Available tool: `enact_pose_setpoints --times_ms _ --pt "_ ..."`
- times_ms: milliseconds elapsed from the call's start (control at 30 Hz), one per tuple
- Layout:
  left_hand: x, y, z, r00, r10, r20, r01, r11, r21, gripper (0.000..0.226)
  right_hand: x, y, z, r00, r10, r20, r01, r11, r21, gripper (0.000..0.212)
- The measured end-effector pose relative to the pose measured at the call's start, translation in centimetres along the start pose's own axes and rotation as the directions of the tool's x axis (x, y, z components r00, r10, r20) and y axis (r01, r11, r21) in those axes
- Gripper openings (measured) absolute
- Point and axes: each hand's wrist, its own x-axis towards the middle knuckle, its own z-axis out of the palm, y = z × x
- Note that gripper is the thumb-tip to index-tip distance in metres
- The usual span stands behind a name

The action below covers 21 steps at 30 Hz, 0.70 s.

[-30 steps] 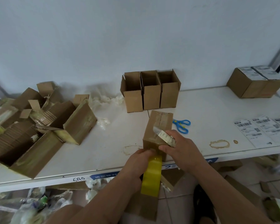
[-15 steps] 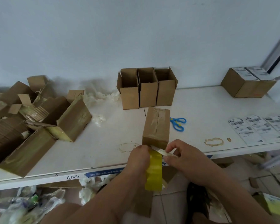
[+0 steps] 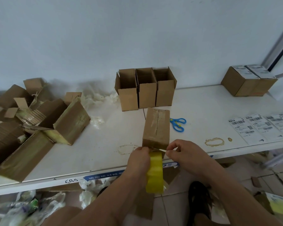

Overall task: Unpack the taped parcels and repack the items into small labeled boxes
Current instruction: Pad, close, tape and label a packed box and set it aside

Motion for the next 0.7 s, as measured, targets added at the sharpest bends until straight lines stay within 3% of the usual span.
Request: enact_pose_setpoints --times_ms 267,367,500,700 --pt "0.0 0.2 0.0 1.0 0.011 0.021 -0.011 1.0 -0.01 0.013 -0.8 2.3 -4.6 0.992 0.06 0.108 -0.064 0.997 0.032 0.007" --pt "-0.3 0.3 -0.1 0.999 0.017 0.037 -0.016 1.0 -0.016 0.014 -0.3 3.8 -5.4 0.988 0.151 0.016 -0.151 0.972 0.181 0.008" --pt "-0.5 0.1 -0.1 0.997 -0.005 0.073 0.007 0.999 -0.035 0.011 2.5 4.6 -3.4 0.964 0.207 -0.165 -0.195 0.977 0.083 0.018" --pt "-0.2 0.1 -0.2 0.996 0.021 0.082 -0.017 0.999 -0.051 0.018 5.4 3.8 -0.7 0.955 0.135 -0.265 -0.149 0.988 -0.034 0.028"
